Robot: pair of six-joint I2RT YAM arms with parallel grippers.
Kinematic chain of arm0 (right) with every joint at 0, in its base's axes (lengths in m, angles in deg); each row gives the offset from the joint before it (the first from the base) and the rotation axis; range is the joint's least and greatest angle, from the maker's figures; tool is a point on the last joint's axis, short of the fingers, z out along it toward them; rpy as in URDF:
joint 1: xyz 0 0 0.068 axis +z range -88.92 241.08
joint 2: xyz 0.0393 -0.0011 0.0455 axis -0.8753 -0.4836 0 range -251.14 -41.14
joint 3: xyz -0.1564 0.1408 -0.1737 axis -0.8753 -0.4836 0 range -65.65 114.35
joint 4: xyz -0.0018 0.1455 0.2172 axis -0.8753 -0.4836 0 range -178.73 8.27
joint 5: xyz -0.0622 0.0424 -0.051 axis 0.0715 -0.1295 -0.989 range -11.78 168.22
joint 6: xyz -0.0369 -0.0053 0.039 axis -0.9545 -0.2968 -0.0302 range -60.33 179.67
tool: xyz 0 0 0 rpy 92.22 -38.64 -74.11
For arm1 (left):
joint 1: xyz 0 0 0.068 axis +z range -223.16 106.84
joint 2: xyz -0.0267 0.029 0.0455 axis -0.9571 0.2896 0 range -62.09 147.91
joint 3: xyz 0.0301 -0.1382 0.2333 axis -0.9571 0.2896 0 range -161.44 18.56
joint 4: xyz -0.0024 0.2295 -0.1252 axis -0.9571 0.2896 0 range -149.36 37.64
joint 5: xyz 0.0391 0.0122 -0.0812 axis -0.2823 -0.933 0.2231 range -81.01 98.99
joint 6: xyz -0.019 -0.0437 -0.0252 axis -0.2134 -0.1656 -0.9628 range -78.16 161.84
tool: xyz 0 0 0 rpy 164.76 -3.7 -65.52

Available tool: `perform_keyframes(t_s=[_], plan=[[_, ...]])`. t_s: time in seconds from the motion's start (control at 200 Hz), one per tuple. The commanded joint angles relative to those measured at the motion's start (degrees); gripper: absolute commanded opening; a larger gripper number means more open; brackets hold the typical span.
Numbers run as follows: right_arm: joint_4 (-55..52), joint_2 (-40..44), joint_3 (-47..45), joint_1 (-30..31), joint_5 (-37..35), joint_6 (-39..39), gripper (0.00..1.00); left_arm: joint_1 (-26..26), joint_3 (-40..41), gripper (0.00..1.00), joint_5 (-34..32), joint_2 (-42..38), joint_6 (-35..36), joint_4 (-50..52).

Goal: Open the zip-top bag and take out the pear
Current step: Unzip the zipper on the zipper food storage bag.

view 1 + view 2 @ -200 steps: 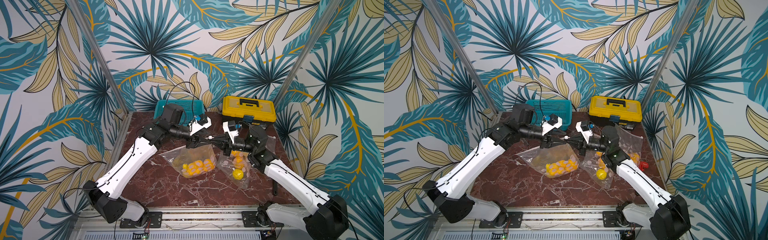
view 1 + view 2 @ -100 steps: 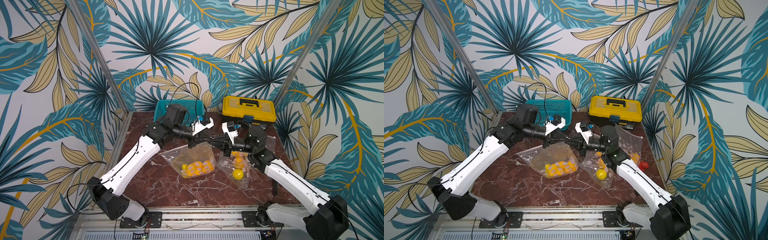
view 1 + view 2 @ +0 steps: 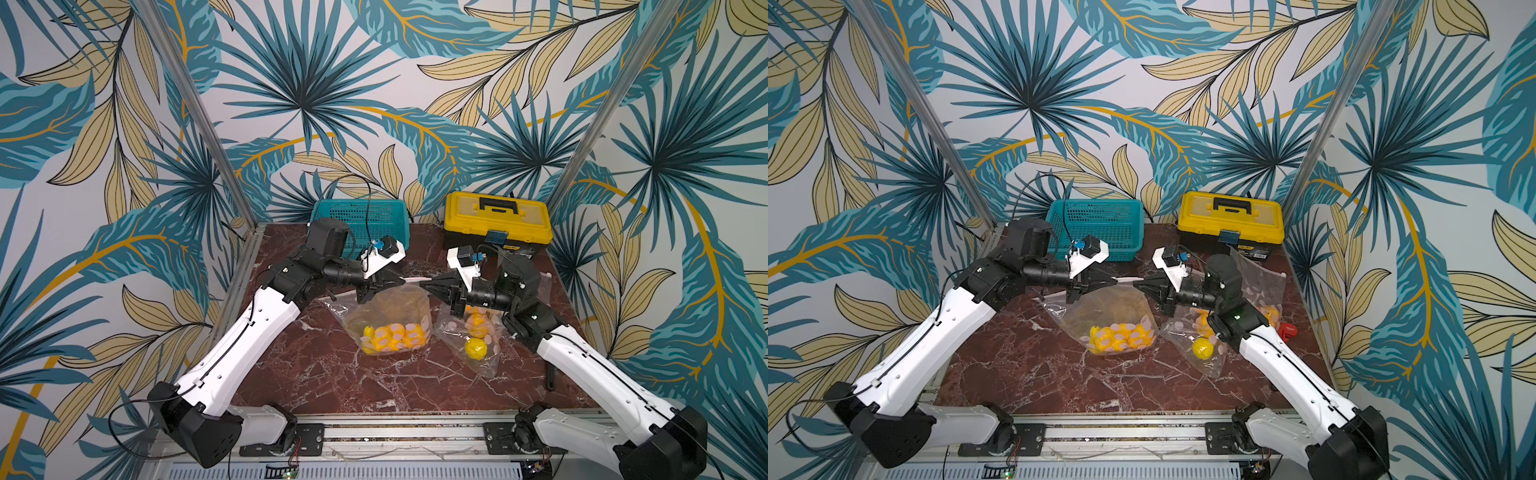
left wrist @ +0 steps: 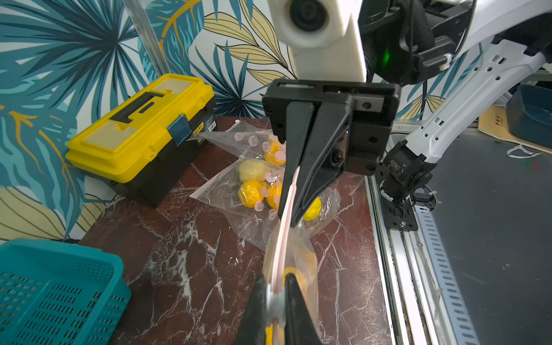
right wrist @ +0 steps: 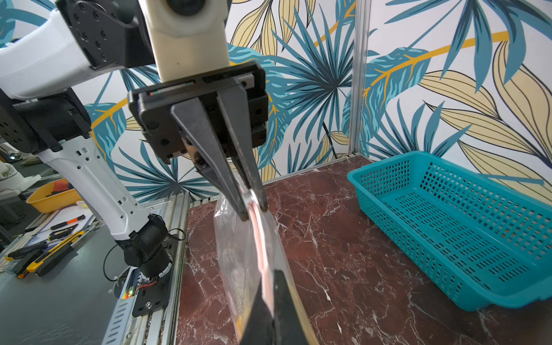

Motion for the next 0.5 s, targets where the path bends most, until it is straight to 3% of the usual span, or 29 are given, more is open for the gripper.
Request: perform_keyframes(t_s=[0.0,0.185,0.496], plan=[[-1.9,3.1,0.9,-0.6,-6.3,-2.5,0.00,3.4,2.7,0.05,-4.4,-3.2,1.2,5.3],[-5.5,5.8,0.7,-0.7,-19.2,-4.8,0.00,8.8,9.6,0.04,-6.1,-9.8,1.8,7.1],[-6.9,11.4,-0.7,-0.7,-34.0,-8.6,0.00,14.4,15.6,0.04,-9.2,-16.2,1.2,7.1]])
